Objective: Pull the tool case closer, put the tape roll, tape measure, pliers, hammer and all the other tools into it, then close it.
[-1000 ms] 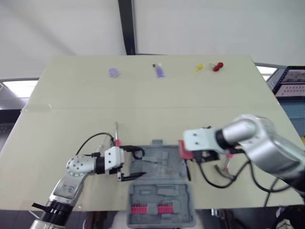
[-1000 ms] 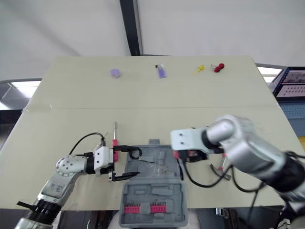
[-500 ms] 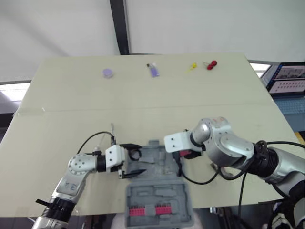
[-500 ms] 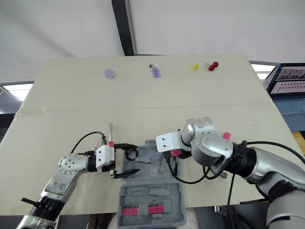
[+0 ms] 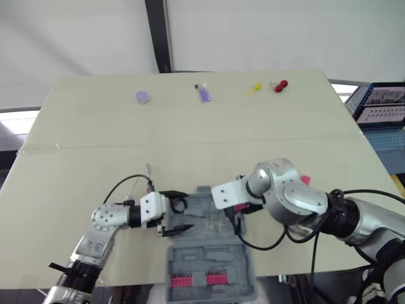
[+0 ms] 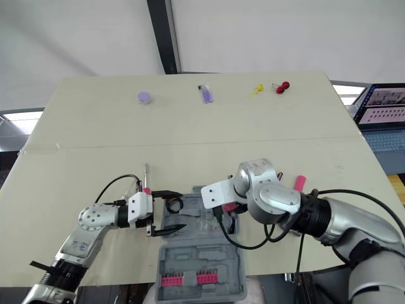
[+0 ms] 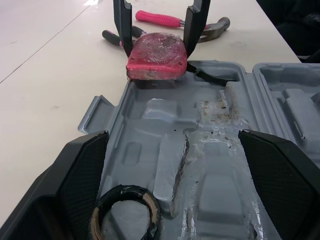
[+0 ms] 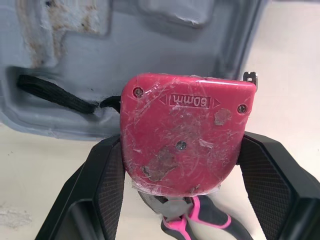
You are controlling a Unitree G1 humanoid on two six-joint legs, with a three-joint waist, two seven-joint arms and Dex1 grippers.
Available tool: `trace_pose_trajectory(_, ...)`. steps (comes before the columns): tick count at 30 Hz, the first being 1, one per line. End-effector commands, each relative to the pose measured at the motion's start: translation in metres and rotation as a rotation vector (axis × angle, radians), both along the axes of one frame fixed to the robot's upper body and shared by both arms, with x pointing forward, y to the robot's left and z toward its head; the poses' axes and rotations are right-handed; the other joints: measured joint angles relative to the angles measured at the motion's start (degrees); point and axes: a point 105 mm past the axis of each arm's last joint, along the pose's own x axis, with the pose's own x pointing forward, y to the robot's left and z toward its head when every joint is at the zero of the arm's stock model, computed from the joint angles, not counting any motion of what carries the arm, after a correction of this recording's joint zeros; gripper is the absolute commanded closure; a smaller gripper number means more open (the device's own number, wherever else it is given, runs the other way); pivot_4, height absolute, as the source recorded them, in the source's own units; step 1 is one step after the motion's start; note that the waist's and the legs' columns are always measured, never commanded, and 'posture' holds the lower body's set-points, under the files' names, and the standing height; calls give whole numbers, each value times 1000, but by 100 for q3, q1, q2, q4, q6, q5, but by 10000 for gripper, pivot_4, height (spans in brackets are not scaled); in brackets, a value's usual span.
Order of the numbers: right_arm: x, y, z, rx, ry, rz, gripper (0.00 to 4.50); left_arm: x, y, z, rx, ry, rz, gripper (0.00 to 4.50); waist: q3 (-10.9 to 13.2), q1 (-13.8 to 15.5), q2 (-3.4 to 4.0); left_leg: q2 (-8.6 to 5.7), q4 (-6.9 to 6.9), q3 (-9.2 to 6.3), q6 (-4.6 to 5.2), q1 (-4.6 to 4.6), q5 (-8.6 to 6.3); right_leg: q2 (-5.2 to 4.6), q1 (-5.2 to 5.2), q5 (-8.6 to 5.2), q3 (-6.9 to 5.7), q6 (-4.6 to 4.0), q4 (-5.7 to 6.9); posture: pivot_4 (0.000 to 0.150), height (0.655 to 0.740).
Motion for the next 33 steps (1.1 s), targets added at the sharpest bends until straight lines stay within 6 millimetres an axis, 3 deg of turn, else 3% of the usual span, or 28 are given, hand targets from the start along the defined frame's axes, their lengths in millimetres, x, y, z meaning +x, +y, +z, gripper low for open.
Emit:
trace_pose_trajectory(1,0,4,1,-8,-21,28,16712,-5,-5,7,-23,-25,-30,0,0,1,0,0,0,0,0,0,0,0,0,0,0,0,0,1500,7400)
trace_pose_trajectory(23,1,9,-9,-27,-50,76,16712,-2,-4,6,-16,-27,-19,0,-30,-23,-49,1,0,0,0,11,0,1,8,0,-1,0,3,1500,7400)
trace_pose_trajectory(33,1,-5,-26,-14,-35,34,16712,-2,-7,6,-22,-24,-25,0,-80,-10,-90,1,-4,-1,0,22,0,1,27,0,-3,0,0,1500,7400)
